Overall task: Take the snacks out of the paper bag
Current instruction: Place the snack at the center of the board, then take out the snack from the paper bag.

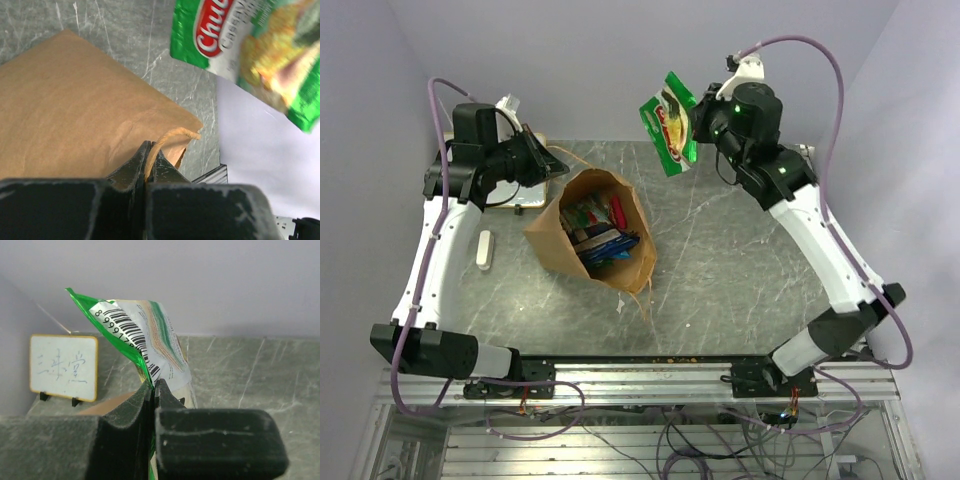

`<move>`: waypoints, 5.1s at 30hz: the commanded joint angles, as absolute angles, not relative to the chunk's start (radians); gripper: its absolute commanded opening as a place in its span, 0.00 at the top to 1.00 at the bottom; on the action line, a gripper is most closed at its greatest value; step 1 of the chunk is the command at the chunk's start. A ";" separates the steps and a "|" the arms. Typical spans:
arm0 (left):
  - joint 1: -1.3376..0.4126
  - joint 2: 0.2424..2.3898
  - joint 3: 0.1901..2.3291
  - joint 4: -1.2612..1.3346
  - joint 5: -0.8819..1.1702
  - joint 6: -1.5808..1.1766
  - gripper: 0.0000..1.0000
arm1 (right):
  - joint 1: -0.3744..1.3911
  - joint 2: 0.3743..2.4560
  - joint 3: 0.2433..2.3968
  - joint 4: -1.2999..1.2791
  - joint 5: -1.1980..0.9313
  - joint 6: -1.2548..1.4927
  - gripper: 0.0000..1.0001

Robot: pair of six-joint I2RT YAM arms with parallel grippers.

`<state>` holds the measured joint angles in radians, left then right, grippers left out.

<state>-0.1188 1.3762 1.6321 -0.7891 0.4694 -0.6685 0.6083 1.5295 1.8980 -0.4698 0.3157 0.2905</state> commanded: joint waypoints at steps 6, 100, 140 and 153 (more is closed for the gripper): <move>-0.113 1.308 1.559 -0.776 0.515 -0.656 0.93 | 0.395 1.569 1.631 -0.122 0.041 0.811 1.00; -0.252 1.226 1.473 -0.850 0.486 -0.576 0.93 | 0.923 1.652 1.130 0.016 -0.323 -1.031 0.63; -0.252 1.241 1.495 -0.863 0.495 -0.552 0.93 | 0.921 1.794 1.108 0.212 -0.274 -1.088 0.56; -0.249 1.242 1.494 -0.819 0.490 -0.588 0.93 | 0.920 1.750 1.097 0.194 -0.292 -1.001 0.93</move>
<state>-0.2459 1.2499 1.4673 -0.8555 0.4911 -0.5758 0.9222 1.8122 1.1091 0.1890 -0.2836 -1.0595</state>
